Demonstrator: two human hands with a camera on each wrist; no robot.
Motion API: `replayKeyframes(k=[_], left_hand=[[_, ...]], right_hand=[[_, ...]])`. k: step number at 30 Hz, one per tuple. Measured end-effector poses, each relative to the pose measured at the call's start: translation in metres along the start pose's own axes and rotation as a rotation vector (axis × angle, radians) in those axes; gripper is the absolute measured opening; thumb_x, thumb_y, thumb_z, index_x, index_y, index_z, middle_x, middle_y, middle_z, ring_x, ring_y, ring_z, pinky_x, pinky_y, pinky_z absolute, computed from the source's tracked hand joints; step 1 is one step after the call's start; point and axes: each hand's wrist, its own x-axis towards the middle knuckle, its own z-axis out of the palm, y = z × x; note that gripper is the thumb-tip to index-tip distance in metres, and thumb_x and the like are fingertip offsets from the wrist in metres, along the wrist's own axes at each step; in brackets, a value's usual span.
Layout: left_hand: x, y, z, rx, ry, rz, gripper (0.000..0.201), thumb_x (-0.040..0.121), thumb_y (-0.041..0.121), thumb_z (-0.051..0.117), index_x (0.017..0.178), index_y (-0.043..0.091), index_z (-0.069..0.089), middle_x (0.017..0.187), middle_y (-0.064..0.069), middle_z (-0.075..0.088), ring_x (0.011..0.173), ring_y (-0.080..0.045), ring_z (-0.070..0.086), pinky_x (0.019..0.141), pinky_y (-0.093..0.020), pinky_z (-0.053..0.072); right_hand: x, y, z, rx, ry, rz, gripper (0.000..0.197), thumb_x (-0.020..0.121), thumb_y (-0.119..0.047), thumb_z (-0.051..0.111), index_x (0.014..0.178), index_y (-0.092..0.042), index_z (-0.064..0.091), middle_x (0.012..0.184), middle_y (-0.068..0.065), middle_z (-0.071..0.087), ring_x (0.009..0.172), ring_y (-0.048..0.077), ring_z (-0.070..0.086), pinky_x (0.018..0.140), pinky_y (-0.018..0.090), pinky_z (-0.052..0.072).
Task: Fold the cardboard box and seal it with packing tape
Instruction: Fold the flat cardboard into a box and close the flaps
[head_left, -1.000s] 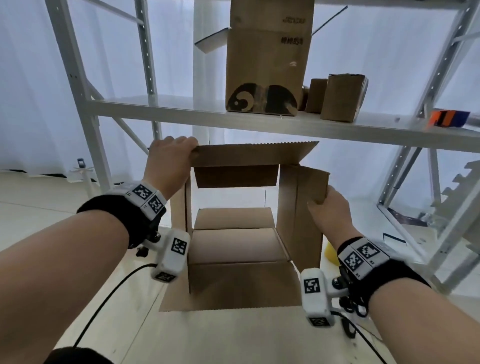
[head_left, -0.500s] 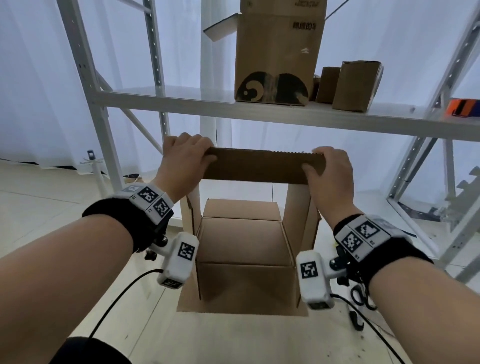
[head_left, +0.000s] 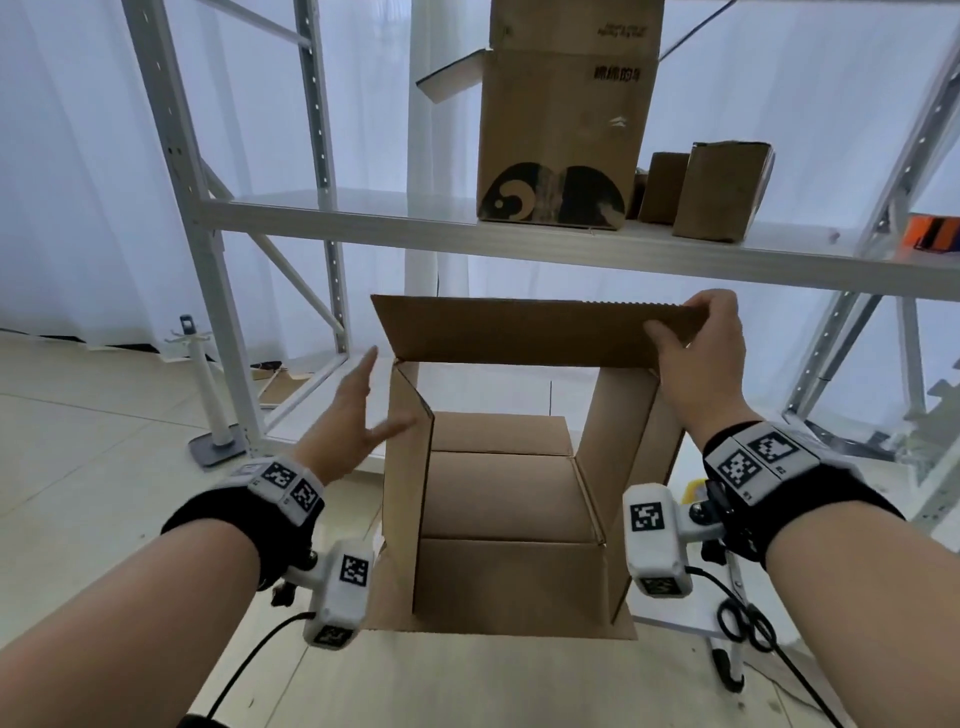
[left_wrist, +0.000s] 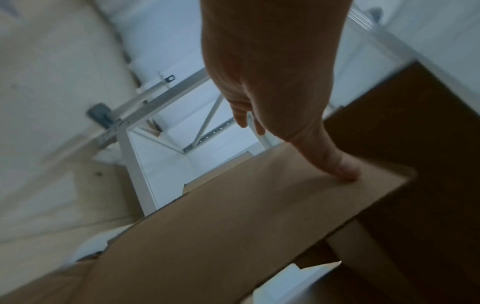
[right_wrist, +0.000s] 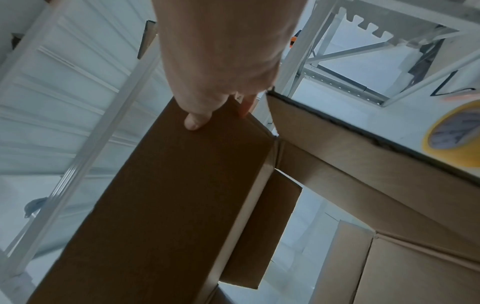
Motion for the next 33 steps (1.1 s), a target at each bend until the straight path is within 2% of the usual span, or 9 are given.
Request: replayKeyframes(k=[3, 7, 10, 13, 16, 21, 24, 27, 33], left_hand=[[0.021, -0.006, 0.012, -0.005, 0.022, 0.067, 0.120, 0.065, 0.050, 0.075, 0.150, 0.032, -0.008, 0.159, 0.002, 0.003, 0.144, -0.023, 0.018, 0.114, -0.048, 0.026], [0.060, -0.003, 0.020, -0.164, 0.124, 0.069, 0.123, 0.065, 0.041, 0.083, 0.150, 0.030, -0.006, 0.159, 0.005, 0.007, 0.145, -0.018, 0.014, 0.116, -0.045, 0.022], [0.076, -0.006, 0.029, -0.173, 0.118, -0.033, 0.108, 0.069, 0.028, 0.083, 0.149, 0.019, 0.011, 0.155, -0.002, 0.020, 0.141, -0.022, 0.025, 0.114, -0.040, 0.026], [0.084, -0.012, 0.040, -0.209, 0.088, -0.074, 0.107, 0.069, 0.026, 0.084, 0.148, 0.016, 0.013, 0.148, -0.006, 0.033, 0.133, -0.024, 0.037, 0.109, -0.042, 0.034], [0.095, -0.014, 0.045, -0.138, 0.083, -0.054, 0.107, 0.065, 0.037, 0.085, 0.148, 0.021, 0.019, 0.142, -0.006, 0.036, 0.127, -0.025, 0.041, 0.107, -0.047, 0.037], [0.104, -0.011, 0.058, -0.236, 0.049, -0.124, 0.093, 0.067, 0.032, 0.084, 0.139, 0.015, 0.028, 0.142, -0.006, 0.034, 0.129, -0.022, 0.038, 0.108, -0.041, 0.037], [0.105, -0.012, 0.067, -0.308, 0.074, -0.158, 0.091, 0.065, 0.035, 0.085, 0.133, 0.016, 0.027, 0.136, -0.004, 0.040, 0.122, -0.022, 0.045, 0.103, -0.042, 0.043], [0.104, -0.012, 0.071, -0.304, 0.179, -0.184, 0.087, 0.066, 0.036, 0.084, 0.130, 0.015, 0.029, 0.134, -0.004, 0.040, 0.119, -0.022, 0.048, 0.102, -0.042, 0.043], [0.090, 0.001, 0.076, -0.116, 0.415, -0.170, 0.068, 0.072, 0.038, 0.078, 0.117, 0.006, 0.038, 0.120, -0.011, 0.044, 0.110, -0.030, 0.048, 0.093, -0.042, 0.043]], right_hand=[[0.003, -0.003, 0.008, 0.089, -0.001, 0.027, 0.035, 0.089, -0.017, 0.065, 0.113, -0.015, 0.040, 0.108, -0.001, 0.045, 0.099, 0.015, 0.045, 0.087, 0.023, 0.039], [0.010, -0.001, 0.015, 0.185, -0.008, 0.085, 0.040, 0.091, -0.022, 0.064, 0.122, -0.010, 0.042, 0.109, -0.003, 0.047, 0.096, 0.010, 0.047, 0.071, 0.000, 0.038], [0.014, 0.007, 0.018, 0.177, -0.031, 0.105, 0.032, 0.090, -0.028, 0.064, 0.114, -0.011, 0.052, 0.103, -0.004, 0.054, 0.094, 0.012, 0.052, 0.078, 0.015, 0.045], [0.017, 0.021, 0.021, 0.250, -0.044, 0.172, 0.021, 0.089, -0.033, 0.064, 0.102, -0.019, 0.058, 0.099, -0.003, 0.061, 0.096, 0.016, 0.060, 0.088, 0.034, 0.051], [0.020, 0.032, 0.024, 0.253, -0.032, 0.217, 0.027, 0.090, -0.043, 0.060, 0.104, -0.020, 0.056, 0.099, -0.006, 0.061, 0.096, 0.015, 0.060, 0.086, 0.031, 0.051], [0.012, 0.055, 0.040, 0.215, -0.077, 0.400, 0.068, 0.083, -0.071, 0.046, 0.126, -0.019, 0.047, 0.113, -0.005, 0.054, 0.104, 0.015, 0.053, 0.094, 0.031, 0.043], [0.008, 0.066, 0.048, 0.147, -0.056, 0.416, 0.059, 0.094, -0.058, 0.041, 0.132, -0.013, 0.039, 0.111, -0.004, 0.048, 0.100, 0.015, 0.048, 0.091, 0.029, 0.038], [0.007, 0.070, 0.053, 0.124, -0.048, 0.369, 0.049, 0.098, -0.049, 0.040, 0.127, -0.010, 0.043, 0.110, -0.002, 0.051, 0.101, 0.017, 0.051, 0.089, 0.028, 0.040], [0.002, 0.073, 0.055, 0.149, 0.065, 0.340, 0.044, 0.093, -0.056, 0.044, 0.097, -0.014, 0.052, 0.087, -0.004, 0.054, 0.086, 0.017, 0.054, 0.082, 0.028, 0.045]])
